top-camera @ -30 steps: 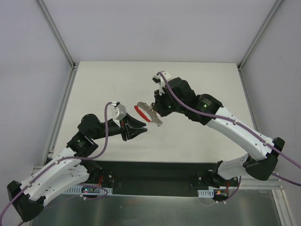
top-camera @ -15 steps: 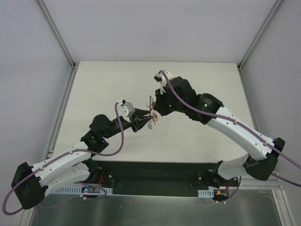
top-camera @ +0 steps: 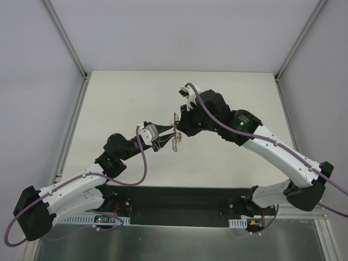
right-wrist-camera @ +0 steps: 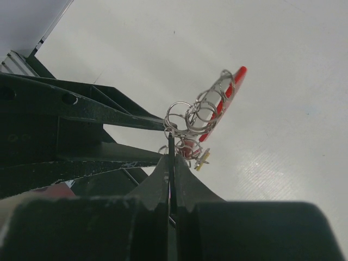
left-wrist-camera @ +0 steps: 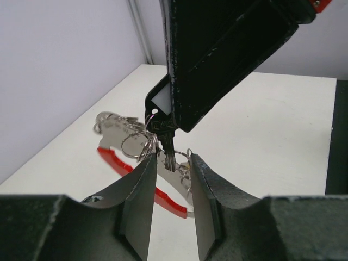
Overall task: Remove the keys from the keyring
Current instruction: Adjust the key on the keyring.
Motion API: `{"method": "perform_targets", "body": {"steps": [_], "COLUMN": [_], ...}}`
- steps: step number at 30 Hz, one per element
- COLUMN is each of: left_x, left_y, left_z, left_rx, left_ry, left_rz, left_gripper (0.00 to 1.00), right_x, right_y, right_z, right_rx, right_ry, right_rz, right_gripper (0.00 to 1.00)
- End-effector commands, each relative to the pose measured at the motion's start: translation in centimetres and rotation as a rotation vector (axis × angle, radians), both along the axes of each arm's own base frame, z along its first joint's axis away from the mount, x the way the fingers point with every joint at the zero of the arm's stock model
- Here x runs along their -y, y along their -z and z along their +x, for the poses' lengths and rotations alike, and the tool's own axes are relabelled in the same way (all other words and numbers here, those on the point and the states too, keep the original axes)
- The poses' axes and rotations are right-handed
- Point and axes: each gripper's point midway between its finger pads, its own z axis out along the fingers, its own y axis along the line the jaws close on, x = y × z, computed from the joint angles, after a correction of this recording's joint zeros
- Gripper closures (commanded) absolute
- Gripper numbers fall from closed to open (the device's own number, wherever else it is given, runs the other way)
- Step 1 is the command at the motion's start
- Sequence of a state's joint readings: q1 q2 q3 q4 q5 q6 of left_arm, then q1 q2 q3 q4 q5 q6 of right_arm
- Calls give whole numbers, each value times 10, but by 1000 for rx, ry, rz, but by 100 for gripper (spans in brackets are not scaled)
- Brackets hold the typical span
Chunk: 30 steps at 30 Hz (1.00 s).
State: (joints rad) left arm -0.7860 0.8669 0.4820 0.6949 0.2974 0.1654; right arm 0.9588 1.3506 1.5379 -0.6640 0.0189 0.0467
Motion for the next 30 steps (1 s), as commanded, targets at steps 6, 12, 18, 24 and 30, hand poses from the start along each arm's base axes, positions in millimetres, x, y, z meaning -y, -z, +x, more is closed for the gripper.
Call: {"method": "perform_targets", "body": {"steps": [6, 12, 18, 24, 30], "left_x": [4, 3, 1, 2, 2], "left_y": [-18, -21, -20, -24, -26], "left_z": [-17, -15, -16, -22, -22], "left_rx": [119, 123, 131, 143, 151], "left_ry": [85, 72, 68, 97, 97], "left_rz": [11, 11, 21, 27, 24], "left_gripper": [69, 71, 72, 72, 74], "right_x": [-1, 2, 5, 5, 6], "right_y": [-34, -32, -29, -30, -29], "right_z": [-13, -16, -18, -19, -20], "right_rx": [58, 64, 84, 88, 90], "right_ry": [-71, -80, -108, -123, -128], "right_rz": [122, 120, 92, 85, 80], "right_gripper": [99, 99, 99, 99, 99]}}
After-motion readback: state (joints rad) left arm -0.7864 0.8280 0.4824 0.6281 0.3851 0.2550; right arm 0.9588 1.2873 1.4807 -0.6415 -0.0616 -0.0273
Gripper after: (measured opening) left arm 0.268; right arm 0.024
